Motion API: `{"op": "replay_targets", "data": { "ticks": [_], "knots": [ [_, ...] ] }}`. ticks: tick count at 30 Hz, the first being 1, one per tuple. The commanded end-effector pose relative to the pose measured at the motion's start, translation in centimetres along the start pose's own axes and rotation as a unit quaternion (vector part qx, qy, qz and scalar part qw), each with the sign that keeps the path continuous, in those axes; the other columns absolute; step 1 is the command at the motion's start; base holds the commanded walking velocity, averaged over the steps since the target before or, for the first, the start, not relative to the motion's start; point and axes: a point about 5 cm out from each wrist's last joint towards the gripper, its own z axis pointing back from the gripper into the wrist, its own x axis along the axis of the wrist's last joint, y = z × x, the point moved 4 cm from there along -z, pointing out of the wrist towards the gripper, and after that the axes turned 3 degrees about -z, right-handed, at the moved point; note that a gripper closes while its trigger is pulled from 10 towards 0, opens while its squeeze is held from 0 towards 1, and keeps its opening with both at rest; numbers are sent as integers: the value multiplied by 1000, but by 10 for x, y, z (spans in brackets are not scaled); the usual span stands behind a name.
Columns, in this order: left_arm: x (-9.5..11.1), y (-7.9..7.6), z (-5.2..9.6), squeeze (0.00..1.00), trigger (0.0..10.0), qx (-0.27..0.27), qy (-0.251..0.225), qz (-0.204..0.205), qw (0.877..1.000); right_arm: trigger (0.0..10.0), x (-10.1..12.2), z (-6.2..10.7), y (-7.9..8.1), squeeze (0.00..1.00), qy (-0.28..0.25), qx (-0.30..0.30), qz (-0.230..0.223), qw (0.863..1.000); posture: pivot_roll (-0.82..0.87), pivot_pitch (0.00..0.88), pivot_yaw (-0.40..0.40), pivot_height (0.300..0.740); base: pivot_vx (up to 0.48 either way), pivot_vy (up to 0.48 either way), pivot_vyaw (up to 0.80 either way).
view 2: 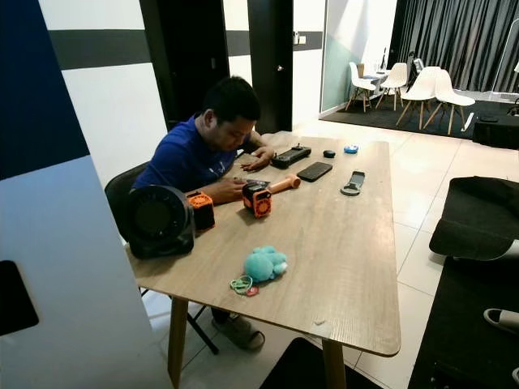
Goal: Hang keys on a hook
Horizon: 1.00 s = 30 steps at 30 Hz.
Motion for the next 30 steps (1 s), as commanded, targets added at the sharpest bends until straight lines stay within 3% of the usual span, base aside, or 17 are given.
{"op": "replay_targets", "data": {
  "ticks": [1, 6, 30],
  "knots": [
    [-5, 7, 2, 0, 10000, 6, 5, 2, 1000, 10000, 0, 0, -1, 0, -2, -3, 10, 1000, 58, 0, 34, 740, 0, 0, 0],
    [-2, 5, 2, 0, 10000, 6, -4, 4, 1000, 10000, -2, 1, 0, 0, 3, 3, 23, 1000, 60, 0, 35, 740, 0, 0, 0],
    [0, -2, 2, 0, 10000, -8, -14, -9, 1000, 10000, -7, 2, 3, 0, 9, 10, 40, 999, 68, 0, 35, 740, 0, 0, 800]
  ]
}}
